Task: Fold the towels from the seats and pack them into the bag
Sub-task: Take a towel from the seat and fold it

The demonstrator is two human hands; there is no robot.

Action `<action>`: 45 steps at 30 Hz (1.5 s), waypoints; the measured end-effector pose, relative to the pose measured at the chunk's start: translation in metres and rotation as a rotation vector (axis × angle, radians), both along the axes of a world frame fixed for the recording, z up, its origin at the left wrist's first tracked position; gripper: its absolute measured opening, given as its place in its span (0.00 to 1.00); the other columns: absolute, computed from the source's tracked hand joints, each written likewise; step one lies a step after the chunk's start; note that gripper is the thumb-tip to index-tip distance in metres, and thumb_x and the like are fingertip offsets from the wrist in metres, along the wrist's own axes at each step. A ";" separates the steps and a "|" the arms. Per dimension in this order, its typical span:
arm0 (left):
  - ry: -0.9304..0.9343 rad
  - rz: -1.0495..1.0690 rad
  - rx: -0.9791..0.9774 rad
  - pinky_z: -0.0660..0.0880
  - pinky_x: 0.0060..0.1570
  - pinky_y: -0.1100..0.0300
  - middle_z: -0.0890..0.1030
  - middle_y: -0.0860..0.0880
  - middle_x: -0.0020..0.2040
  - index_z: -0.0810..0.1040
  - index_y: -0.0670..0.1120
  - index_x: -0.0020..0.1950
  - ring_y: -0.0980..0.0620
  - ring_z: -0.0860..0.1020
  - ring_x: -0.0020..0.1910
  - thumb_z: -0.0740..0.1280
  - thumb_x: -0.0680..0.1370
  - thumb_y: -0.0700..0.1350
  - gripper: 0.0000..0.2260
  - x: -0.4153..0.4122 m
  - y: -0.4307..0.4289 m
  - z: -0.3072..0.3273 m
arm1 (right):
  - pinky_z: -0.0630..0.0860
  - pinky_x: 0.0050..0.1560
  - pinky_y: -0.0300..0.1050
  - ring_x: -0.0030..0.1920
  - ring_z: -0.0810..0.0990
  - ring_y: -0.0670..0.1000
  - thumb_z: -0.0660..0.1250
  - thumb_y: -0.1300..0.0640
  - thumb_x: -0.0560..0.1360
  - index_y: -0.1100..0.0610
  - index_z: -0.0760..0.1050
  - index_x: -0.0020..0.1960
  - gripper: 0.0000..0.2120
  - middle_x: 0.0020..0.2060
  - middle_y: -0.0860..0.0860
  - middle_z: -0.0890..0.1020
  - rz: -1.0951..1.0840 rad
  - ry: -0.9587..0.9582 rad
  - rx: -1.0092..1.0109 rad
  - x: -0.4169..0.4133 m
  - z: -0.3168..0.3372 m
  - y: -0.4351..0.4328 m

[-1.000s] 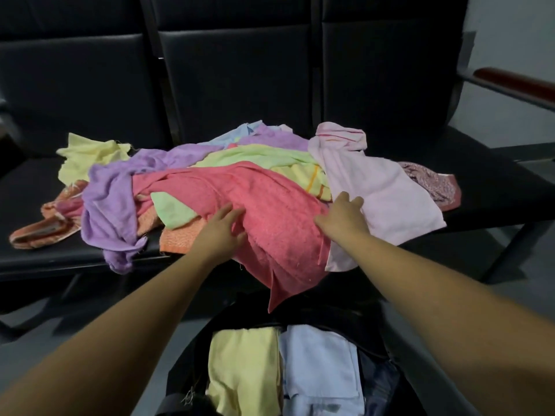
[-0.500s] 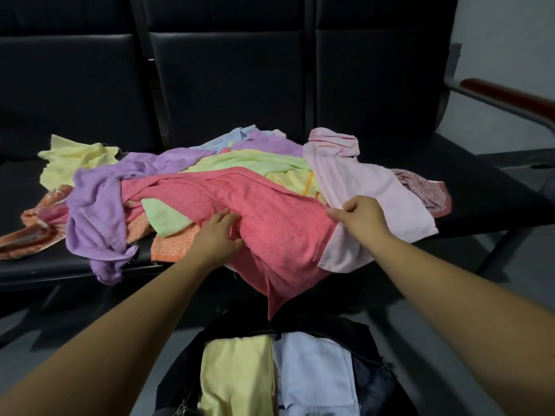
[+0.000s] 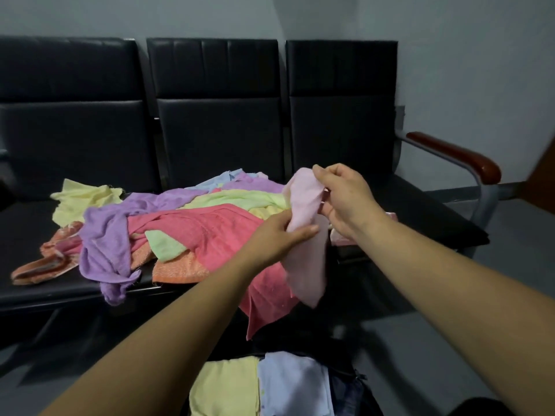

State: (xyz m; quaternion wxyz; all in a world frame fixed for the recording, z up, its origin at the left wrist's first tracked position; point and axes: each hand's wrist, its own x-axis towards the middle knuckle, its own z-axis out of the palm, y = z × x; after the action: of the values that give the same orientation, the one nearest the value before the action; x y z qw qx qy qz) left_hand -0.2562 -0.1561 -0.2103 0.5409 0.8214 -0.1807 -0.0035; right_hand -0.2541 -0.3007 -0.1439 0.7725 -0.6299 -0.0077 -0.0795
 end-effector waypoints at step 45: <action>0.011 0.084 0.440 0.81 0.45 0.58 0.86 0.44 0.45 0.85 0.42 0.48 0.50 0.83 0.42 0.73 0.77 0.49 0.10 -0.123 0.123 0.239 | 0.82 0.43 0.47 0.45 0.84 0.54 0.72 0.60 0.77 0.64 0.81 0.57 0.11 0.46 0.57 0.86 0.333 -0.168 -0.084 -0.077 0.169 0.000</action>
State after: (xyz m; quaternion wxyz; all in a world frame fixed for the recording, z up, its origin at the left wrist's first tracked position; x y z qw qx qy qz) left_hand -0.3793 -0.0328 0.0290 0.3496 0.9263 -0.1384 -0.0250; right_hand -0.3315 -0.3006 0.0247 0.7446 -0.6429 -0.1796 -0.0024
